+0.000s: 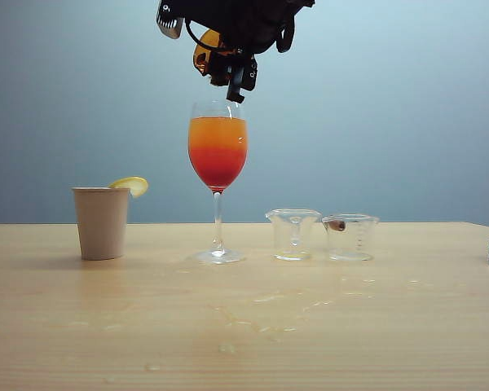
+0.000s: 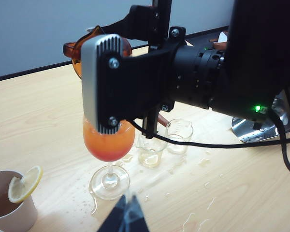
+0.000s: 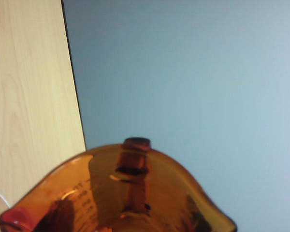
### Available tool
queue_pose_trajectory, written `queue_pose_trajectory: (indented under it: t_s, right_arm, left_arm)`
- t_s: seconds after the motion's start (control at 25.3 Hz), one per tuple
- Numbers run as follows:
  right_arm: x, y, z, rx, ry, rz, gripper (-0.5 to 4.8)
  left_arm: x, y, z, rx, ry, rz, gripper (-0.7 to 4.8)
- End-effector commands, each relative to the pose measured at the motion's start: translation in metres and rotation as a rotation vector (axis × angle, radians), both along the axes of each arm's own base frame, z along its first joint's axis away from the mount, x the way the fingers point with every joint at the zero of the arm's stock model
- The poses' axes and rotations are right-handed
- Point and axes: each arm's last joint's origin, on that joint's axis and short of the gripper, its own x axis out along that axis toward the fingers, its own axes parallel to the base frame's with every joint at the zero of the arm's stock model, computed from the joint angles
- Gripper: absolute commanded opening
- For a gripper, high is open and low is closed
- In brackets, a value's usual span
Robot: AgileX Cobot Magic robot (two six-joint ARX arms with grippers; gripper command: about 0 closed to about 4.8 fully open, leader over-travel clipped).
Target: Pick up the fourth measuring cup from the left, pour the grenadine inside into the goblet, and finally put the measuring cup back in its original place.
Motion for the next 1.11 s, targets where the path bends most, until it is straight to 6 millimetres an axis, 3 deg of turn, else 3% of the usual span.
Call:
queue_pose_trajectory:
  t_s: [0.04,0.51,1.11]
  right_arm:
    - [-0.001,0.000,0.006,0.083,0.007,-0.008,1.43]
    - [0.003,-0.006,0.008,0.284,0.106,-0.036,1.44]
    - [0.011,-0.029,0.020,0.643,0.243,-0.090,1.44]
  left_arm:
    - [0.000,0.000,0.003,-0.006,-0.020,-0.005,-0.06]
    - [0.000,0.000,0.003,-0.006,-0.020,-0.004,-0.06]
    - [0.000,0.000,0.004,-0.016,-0.035,-0.004,-0.06]
